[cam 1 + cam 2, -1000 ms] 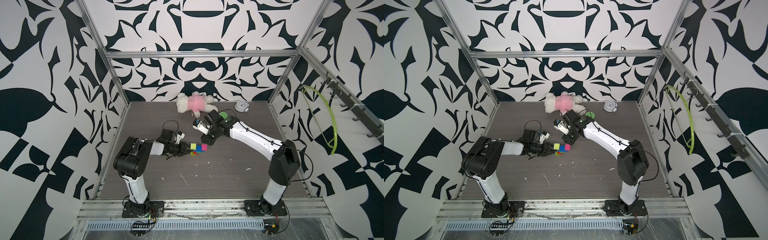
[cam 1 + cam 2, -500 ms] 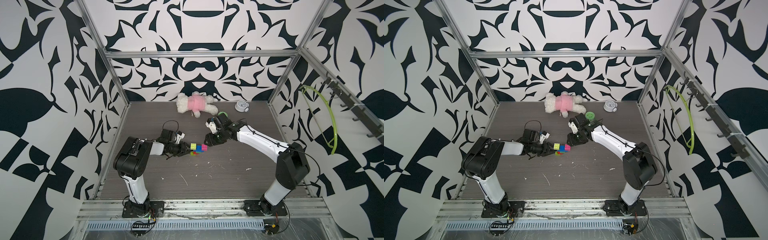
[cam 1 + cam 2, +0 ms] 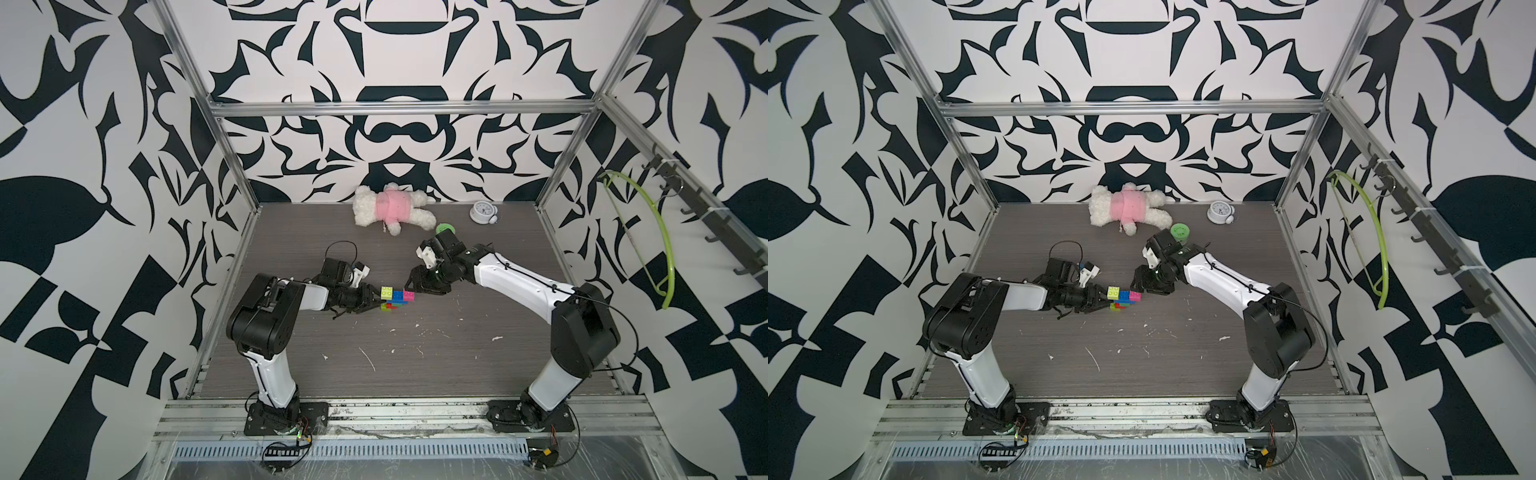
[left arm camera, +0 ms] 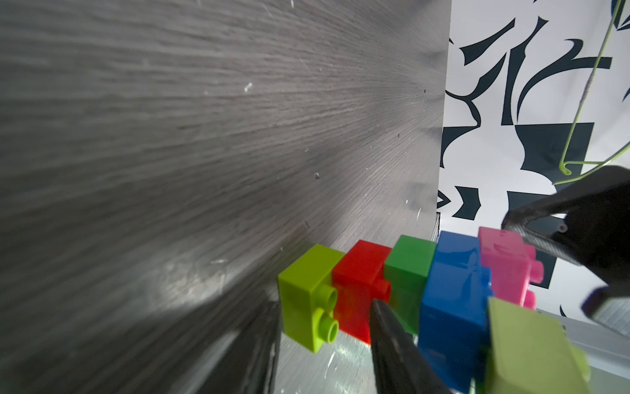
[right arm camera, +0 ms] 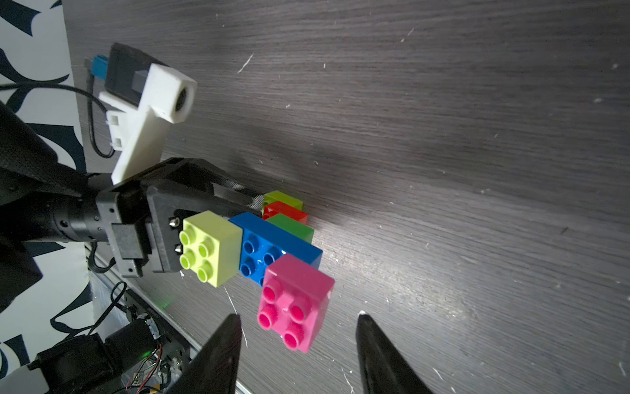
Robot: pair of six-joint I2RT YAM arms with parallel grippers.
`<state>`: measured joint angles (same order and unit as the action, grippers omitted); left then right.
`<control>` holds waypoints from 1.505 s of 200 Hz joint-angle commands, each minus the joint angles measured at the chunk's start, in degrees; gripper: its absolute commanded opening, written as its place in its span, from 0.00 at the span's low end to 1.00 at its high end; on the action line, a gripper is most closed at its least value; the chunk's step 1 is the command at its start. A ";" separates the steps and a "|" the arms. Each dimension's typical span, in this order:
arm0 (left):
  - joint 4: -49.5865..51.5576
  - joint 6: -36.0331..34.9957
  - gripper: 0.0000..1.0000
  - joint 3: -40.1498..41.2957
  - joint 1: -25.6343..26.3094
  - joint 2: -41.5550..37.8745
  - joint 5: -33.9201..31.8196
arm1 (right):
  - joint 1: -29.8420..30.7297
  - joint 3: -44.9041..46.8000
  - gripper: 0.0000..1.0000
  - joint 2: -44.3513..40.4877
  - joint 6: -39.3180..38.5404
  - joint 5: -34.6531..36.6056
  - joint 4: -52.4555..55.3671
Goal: Assemble the letter y with lego
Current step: Pick up the lego brick from the center of the board.
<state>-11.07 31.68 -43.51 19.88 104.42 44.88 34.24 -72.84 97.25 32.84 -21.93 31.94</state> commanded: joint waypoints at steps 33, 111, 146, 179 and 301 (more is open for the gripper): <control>8.70 -1.27 0.46 1.41 0.01 2.63 -9.77 | 1.22 -3.19 0.58 2.50 -0.12 -0.06 1.41; 8.63 -1.36 0.46 1.41 0.07 2.86 -9.90 | 1.28 -1.96 0.59 -4.89 -6.76 4.51 -1.18; 8.61 -1.36 0.46 1.41 0.09 3.11 -9.95 | 0.93 2.05 0.58 -11.82 -13.03 9.96 -7.11; 8.70 -1.36 0.46 1.40 0.12 3.08 -9.90 | 0.32 10.54 0.57 -17.88 -23.36 12.27 -22.36; 8.90 -1.45 0.46 1.32 0.05 3.07 -9.94 | -3.47 23.62 0.73 -17.65 -65.59 -8.12 -38.13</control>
<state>-10.72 31.51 -43.70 19.88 104.42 44.82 30.22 -49.34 79.83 -17.17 -21.71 -4.97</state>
